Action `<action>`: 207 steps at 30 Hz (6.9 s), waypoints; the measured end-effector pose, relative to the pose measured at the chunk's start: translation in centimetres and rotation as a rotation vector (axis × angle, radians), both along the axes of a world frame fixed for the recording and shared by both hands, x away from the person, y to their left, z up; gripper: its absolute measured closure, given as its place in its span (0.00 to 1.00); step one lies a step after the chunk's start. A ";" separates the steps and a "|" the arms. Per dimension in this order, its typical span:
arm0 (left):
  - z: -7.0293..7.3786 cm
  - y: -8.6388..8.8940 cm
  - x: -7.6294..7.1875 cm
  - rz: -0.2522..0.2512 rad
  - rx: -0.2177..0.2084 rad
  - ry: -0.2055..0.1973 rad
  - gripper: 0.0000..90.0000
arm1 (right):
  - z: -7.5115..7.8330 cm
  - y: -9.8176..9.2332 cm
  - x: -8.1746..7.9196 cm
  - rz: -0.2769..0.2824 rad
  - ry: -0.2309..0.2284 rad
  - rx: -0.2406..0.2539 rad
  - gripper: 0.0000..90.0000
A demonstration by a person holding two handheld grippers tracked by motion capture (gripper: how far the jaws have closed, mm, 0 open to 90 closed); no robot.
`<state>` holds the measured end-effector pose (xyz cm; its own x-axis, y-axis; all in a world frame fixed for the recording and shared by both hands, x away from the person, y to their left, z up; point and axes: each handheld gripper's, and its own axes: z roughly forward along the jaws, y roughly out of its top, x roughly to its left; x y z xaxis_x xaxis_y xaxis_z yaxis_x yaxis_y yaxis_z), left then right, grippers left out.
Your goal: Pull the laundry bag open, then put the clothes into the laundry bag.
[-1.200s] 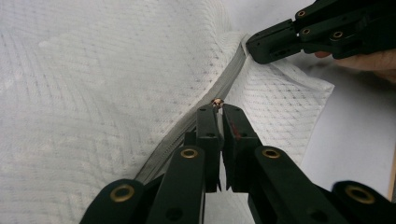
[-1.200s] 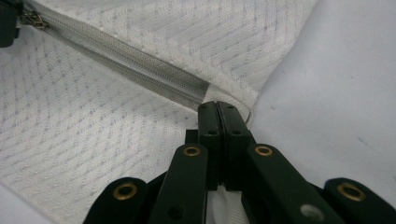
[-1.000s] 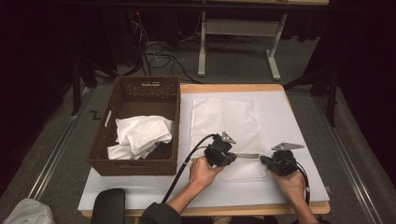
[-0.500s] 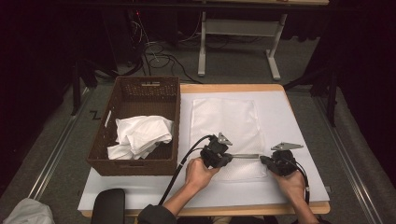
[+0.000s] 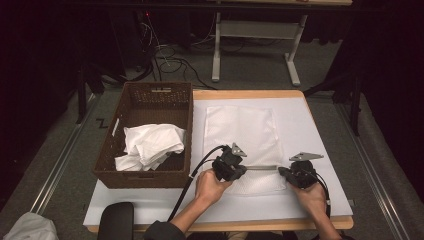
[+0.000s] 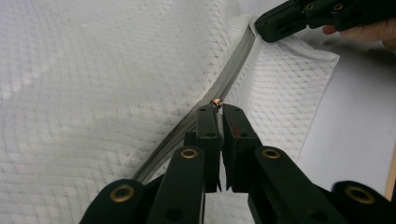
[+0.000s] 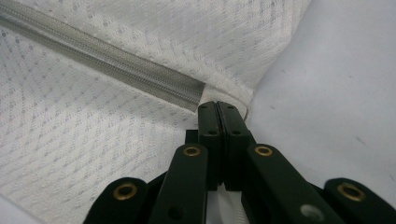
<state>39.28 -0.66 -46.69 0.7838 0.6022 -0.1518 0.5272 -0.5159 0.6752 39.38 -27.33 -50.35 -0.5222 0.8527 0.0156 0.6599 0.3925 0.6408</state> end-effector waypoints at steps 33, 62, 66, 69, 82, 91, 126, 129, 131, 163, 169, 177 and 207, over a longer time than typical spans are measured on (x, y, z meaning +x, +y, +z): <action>-0.3 3.8 -2.2 0.077 0.009 -0.013 0.95 | 0.0 -0.1 0.0 0.005 0.005 0.003 1.00; -1.2 5.8 -3.1 0.126 -0.005 -0.039 0.95 | 0.0 0.0 0.0 0.002 0.003 0.003 1.00; -1.7 5.8 -3.2 0.133 0.011 -0.041 0.95 | 0.1 -0.2 0.2 0.007 0.017 0.010 1.00; -1.6 6.2 -3.4 0.146 0.010 -0.056 0.95 | 0.0 -0.2 0.1 0.006 0.012 0.013 1.00; -2.5 7.3 -3.9 0.193 0.015 -0.047 0.95 | 0.0 0.0 0.0 0.000 0.004 0.002 1.00; -2.8 7.1 -4.2 0.204 0.050 -0.062 0.95 | 0.0 -0.1 0.0 0.002 0.008 0.005 1.00; -3.4 7.5 -4.9 0.289 0.175 -0.162 0.95 | 0.0 -0.3 0.1 0.005 0.015 0.022 1.00; -3.5 7.4 -5.0 0.291 0.189 -0.171 0.95 | 0.0 -0.3 0.0 0.005 0.010 0.016 1.00; -3.6 7.2 -5.0 0.295 0.207 -0.184 0.95 | 0.0 -0.2 -0.1 -0.001 0.001 0.008 1.00; -2.9 6.5 -5.3 0.269 0.123 -0.219 0.73 | 0.0 -0.7 -0.9 0.006 -0.009 0.046 0.83; -2.5 6.6 -5.2 0.259 0.082 -0.213 0.64 | 0.4 -0.8 -1.2 -0.004 -0.037 0.045 0.75; -2.2 5.6 -5.1 0.205 0.064 -0.211 0.60 | 1.3 -1.5 -1.8 -0.038 -0.095 0.072 0.70; -3.7 1.5 -4.1 0.093 -0.015 -0.084 0.55 | 2.1 2.0 -1.3 0.101 -0.151 0.097 0.56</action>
